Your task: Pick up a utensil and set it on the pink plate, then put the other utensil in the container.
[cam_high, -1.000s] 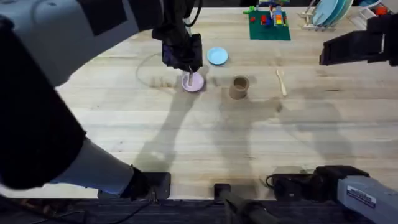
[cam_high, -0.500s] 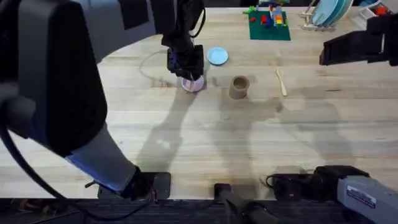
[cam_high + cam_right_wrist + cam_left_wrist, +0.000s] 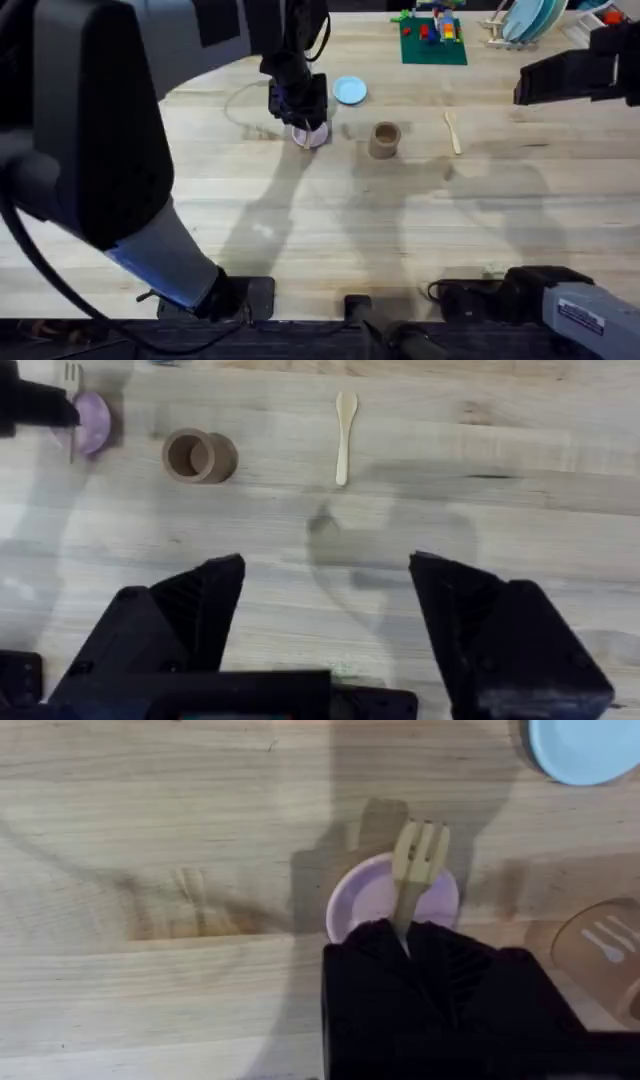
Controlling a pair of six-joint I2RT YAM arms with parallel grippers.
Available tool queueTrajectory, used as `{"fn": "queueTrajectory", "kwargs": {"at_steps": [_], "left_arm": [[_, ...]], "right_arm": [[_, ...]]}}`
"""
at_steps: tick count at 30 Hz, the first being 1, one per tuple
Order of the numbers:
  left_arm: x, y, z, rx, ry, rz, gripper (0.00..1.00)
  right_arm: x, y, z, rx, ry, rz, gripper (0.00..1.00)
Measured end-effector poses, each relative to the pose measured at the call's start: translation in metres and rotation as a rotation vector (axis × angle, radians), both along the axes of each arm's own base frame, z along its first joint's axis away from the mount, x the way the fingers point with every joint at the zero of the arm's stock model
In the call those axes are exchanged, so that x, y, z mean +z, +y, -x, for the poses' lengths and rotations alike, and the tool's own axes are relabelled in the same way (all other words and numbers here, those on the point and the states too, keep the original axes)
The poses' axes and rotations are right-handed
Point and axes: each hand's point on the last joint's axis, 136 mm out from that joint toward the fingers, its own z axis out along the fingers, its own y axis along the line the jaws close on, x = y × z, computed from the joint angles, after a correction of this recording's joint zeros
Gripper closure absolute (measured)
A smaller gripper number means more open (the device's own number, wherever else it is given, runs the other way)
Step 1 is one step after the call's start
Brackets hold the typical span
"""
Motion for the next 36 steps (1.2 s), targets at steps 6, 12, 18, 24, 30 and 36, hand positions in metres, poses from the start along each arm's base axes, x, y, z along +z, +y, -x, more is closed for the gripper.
{"fn": "queueTrajectory", "kwargs": {"at_steps": [6,12,18,24,30,36], "left_arm": [[-0.0004,0.0000,-0.0001,0.000,0.000,-0.001,0.959],[-0.0001,0.0001,-0.0002,0.000,0.000,-0.001,0.933],[-0.0003,0.0001,-0.0001,0.000,0.000,-0.001,0.840],[-0.0003,0.0004,0.0006,0.000,0.003,-0.002,0.751],[-0.0003,0.0006,0.0010,0.000,0.005,-0.003,0.724],[-0.0006,0.0018,0.0040,0.000,0.017,-0.008,0.723]], "right_arm": [[0.0000,0.0000,0.0000,0.000,0.000,0.000,0.007],[-0.0001,0.0000,-0.0001,0.000,0.000,0.000,0.007],[0.0000,0.0000,0.0000,0.000,0.000,0.000,0.007],[0.0000,0.0000,0.0000,0.000,0.000,0.000,0.007],[0.0000,-0.0001,0.0000,0.000,0.000,0.000,0.008],[0.0000,0.0000,0.0000,0.000,0.000,0.000,0.009]]}}
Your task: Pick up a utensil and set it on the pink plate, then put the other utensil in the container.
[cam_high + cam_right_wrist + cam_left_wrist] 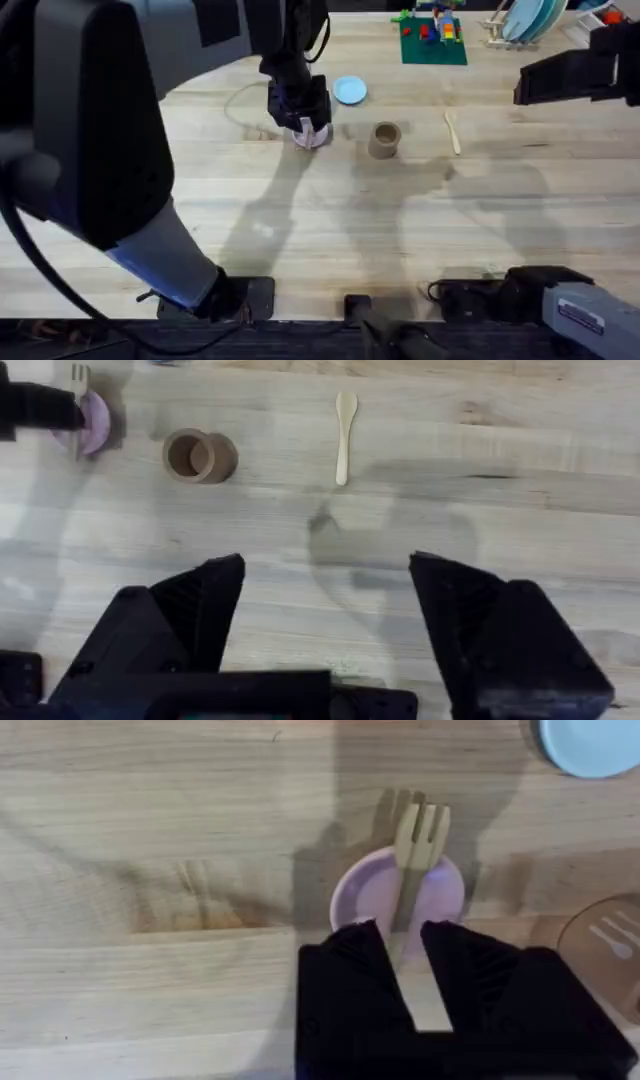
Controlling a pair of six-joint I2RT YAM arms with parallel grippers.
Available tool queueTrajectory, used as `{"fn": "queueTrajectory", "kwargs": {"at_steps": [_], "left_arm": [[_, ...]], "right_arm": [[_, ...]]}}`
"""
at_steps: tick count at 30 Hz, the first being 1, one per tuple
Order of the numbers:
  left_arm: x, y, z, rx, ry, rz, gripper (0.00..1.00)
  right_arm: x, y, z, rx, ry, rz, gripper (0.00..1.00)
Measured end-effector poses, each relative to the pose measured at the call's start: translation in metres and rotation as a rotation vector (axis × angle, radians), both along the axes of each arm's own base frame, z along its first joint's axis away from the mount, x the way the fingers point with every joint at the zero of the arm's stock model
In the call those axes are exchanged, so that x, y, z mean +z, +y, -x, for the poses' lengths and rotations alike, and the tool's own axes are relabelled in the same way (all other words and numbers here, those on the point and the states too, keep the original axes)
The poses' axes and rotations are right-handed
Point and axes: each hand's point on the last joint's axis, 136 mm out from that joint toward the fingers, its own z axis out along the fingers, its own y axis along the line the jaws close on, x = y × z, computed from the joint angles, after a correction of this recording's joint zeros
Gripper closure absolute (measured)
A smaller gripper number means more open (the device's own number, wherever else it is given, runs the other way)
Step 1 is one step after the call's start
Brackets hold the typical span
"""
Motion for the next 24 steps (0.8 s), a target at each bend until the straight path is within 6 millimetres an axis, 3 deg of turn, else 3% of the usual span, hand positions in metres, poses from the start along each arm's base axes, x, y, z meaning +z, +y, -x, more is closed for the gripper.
{"fn": "queueTrajectory", "kwargs": {"at_steps": [7,10,13,14,21,24], "left_arm": [[0.011,0.001,0.002,-0.001,0.019,-0.008,0.666],[0.019,0.001,0.003,-0.008,0.030,-0.013,0.472],[0.026,0.003,0.006,-0.017,0.044,-0.023,0.053],[0.027,0.004,0.007,-0.018,0.051,-0.030,0.021],[0.031,0.016,0.021,-0.025,0.099,-0.084,0.008],[0.047,0.022,0.025,-0.037,0.075,-0.084,0.008]], "right_arm": [[0.000,0.000,0.000,0.000,0.000,0.000,0.007],[0.000,0.000,0.000,0.000,0.000,0.000,0.007],[0.000,0.000,0.000,0.000,0.000,0.000,0.007],[0.000,0.000,0.000,0.000,0.000,0.000,0.007],[0.000,0.000,0.000,0.000,0.000,0.000,0.007],[0.000,0.000,0.000,0.000,0.000,0.000,0.007]]}}
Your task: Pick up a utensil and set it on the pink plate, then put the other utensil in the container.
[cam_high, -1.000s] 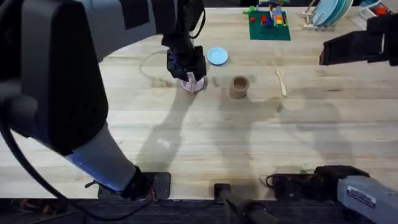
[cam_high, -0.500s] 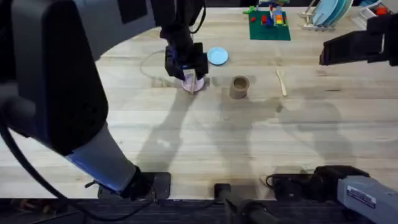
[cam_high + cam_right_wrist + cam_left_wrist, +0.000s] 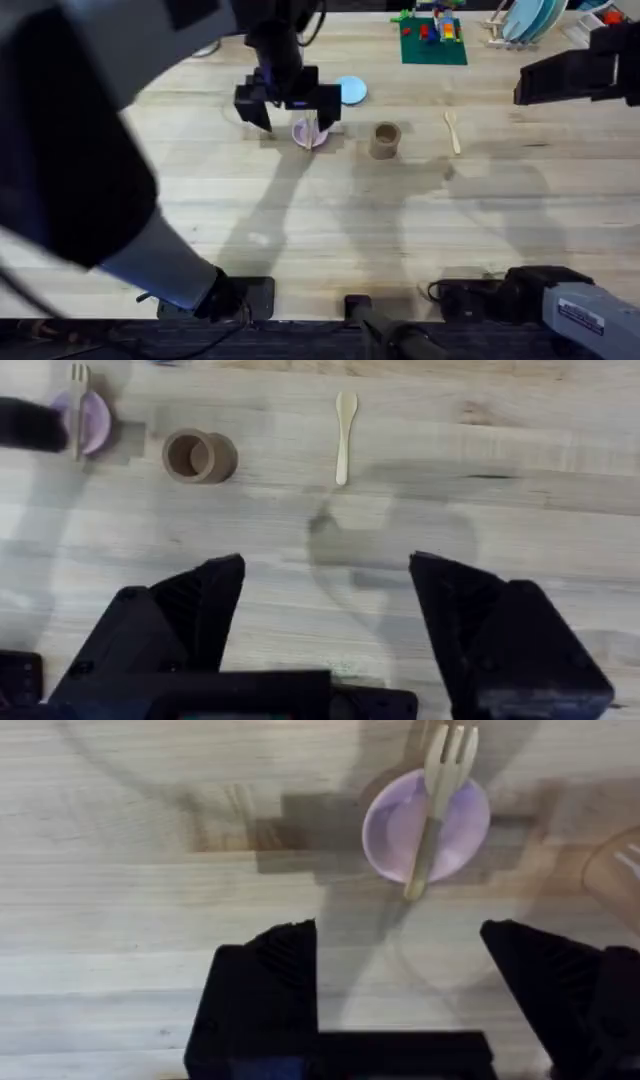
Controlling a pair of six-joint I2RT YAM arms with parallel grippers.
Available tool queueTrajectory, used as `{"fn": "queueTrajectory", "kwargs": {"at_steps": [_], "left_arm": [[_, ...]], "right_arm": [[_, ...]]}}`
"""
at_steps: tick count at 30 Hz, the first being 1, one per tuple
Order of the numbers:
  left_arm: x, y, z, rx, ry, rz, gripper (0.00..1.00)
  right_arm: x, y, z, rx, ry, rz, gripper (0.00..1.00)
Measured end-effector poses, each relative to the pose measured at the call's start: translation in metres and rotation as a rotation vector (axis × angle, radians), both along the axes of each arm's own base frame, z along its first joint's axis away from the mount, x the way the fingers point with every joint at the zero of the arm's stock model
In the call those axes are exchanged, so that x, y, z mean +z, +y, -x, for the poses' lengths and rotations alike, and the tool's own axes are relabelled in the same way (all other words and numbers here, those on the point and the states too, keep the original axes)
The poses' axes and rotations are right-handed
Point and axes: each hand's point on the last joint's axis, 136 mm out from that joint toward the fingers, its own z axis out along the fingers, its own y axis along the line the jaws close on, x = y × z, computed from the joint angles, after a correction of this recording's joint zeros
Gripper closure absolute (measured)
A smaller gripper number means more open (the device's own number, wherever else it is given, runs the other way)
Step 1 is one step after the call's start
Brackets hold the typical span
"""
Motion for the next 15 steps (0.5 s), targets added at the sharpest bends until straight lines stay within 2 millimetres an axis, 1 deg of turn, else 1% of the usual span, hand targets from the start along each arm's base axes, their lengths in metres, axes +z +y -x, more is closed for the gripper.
{"fn": "queueTrajectory", "kwargs": {"at_steps": [1,4,8,11,15], "left_arm": [[0.007,0.002,0.001,-0.004,-0.015,0.003,0.009],[0.038,0.012,0.006,-0.017,-0.083,0.019,0.008],[0.074,0.032,0.018,-0.018,-0.166,0.024,0.008],[0.091,0.050,0.027,-0.002,-0.201,-0.001,0.008],[0.105,0.073,0.035,0.029,-0.236,-0.058,0.009]], "right_arm": [[0.000,0.000,0.000,0.000,0.000,0.000,0.007],[0.000,0.000,0.000,0.000,0.000,0.000,0.008],[0.000,0.000,0.000,0.000,0.000,0.000,0.007],[0.000,0.000,0.000,0.000,0.000,0.000,0.007],[0.000,0.000,0.000,0.000,0.000,0.000,0.007]]}}
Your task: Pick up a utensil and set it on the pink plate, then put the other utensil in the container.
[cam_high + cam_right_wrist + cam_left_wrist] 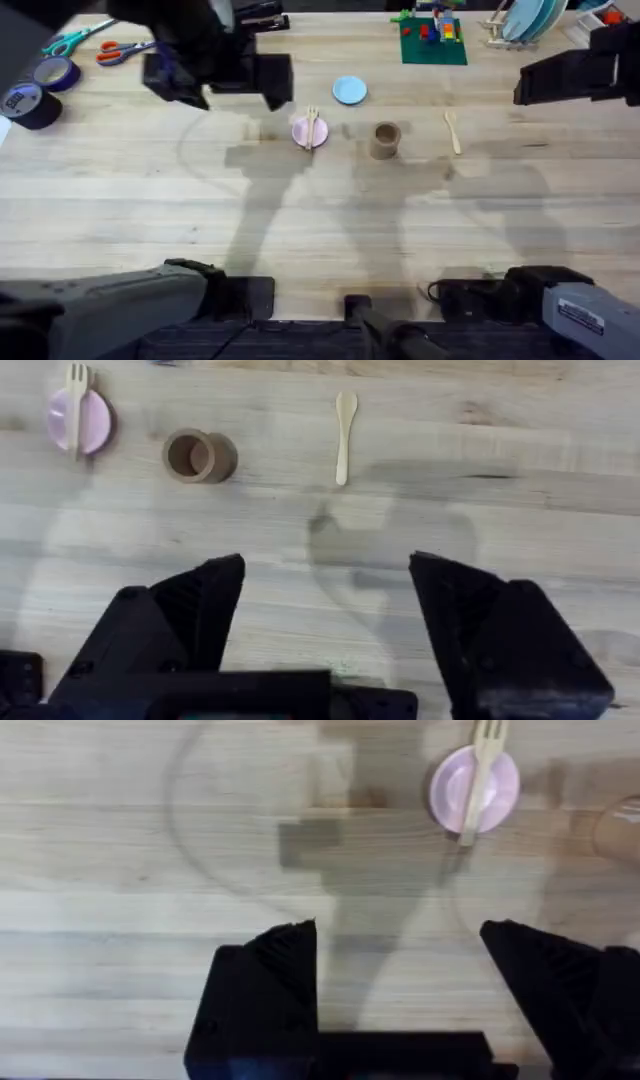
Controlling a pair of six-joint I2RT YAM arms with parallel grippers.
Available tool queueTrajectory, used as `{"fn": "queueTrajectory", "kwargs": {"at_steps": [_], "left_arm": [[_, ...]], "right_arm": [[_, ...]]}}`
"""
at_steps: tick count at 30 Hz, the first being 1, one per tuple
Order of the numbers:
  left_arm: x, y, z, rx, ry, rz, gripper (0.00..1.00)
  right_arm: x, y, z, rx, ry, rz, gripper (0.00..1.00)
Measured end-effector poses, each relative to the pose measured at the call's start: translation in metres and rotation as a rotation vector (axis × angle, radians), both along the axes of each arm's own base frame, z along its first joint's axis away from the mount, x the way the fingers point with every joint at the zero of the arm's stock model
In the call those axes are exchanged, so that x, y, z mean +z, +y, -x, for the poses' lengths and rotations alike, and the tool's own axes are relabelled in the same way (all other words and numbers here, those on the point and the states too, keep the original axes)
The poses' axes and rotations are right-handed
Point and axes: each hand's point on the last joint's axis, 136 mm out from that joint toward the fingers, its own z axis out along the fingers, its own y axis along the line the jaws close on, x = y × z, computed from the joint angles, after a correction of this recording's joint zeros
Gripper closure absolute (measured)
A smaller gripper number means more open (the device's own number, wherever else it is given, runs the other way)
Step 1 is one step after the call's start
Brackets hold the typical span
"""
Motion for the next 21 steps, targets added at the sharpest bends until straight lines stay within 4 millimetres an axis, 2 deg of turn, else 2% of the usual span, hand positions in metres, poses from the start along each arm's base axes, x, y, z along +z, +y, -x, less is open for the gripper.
{"fn": "queueTrajectory", "kwargs": {"at_steps": [5,9,17,21], "left_arm": [[0.014,0.021,0.004,0.035,-0.056,-0.062,0.008],[0.017,0.029,0.011,0.042,-0.049,-0.099,0.008],[0.015,0.019,0.014,-0.141,-0.024,-0.081,0.009],[0.022,0.015,0.018,-0.229,-0.046,-0.024,0.009]], "right_arm": [[0.000,0.000,0.000,0.000,0.000,0.000,0.008],[0.000,0.000,0.000,0.000,0.000,0.000,0.007],[0.000,0.000,0.000,0.000,0.000,0.000,0.008],[0.000,0.000,0.000,0.000,0.000,0.000,0.008]]}}
